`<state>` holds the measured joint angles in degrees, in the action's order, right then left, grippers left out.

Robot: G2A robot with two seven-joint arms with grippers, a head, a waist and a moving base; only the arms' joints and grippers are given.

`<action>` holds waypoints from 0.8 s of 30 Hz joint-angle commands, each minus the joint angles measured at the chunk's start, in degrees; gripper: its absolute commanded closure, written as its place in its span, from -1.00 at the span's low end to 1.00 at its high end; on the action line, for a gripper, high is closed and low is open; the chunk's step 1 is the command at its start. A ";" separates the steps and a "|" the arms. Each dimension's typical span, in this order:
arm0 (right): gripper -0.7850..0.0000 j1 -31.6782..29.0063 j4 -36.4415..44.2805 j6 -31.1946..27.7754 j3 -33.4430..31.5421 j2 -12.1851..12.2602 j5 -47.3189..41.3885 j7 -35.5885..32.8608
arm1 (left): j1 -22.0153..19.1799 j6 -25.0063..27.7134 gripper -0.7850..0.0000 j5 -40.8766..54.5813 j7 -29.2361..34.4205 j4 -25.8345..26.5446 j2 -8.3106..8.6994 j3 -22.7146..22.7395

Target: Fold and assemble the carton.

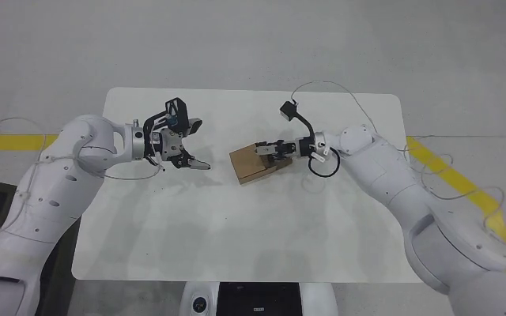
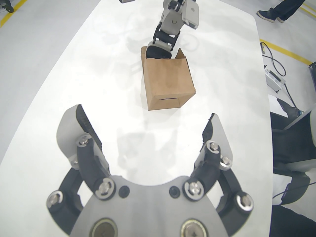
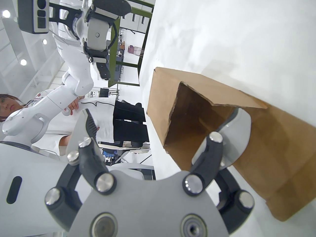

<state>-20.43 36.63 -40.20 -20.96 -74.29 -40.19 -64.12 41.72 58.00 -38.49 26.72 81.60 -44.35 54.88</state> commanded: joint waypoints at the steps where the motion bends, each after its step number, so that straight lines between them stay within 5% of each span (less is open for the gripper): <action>1: -1.00 -0.05 0.83 -0.61 -0.32 0.81 0.27 0.61 | -0.03 0.00 -1.00 -1.19 -1.33 -0.19 0.05 -0.24; 9: -1.00 0.46 5.30 -0.66 -2.35 4.56 0.16 0.66 | 0.59 0.00 -1.00 -4.63 -4.53 0.79 0.46 -0.43; 10: -0.84 0.63 5.95 -0.70 -2.84 5.08 0.01 0.70 | 0.67 0.00 -1.00 -4.78 -4.96 0.67 0.54 -0.19; 12: 0.16 1.04 7.18 -0.66 -3.66 6.11 0.42 0.67 | 0.67 -0.03 -1.00 -4.87 -5.85 0.16 0.66 0.57; 13: 0.43 1.12 7.74 -0.71 -4.03 6.60 0.63 0.72 | 0.67 -0.21 -1.00 -4.83 -6.28 -0.19 0.67 0.95; 14: 0.95 1.16 8.37 -0.76 -4.37 7.05 0.79 0.77 | 0.67 -0.56 -1.00 -4.68 -6.69 -0.47 0.67 1.26; 24: 1.00 2.07 13.19 -0.02 -5.48 10.08 3.43 0.03 | 0.56 -1.37 -1.00 -4.07 -7.57 -1.31 0.57 1.95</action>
<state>-18.52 49.54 -40.19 -26.42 -64.43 -36.96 -64.11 42.28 56.63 -42.55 19.15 80.28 -43.78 56.84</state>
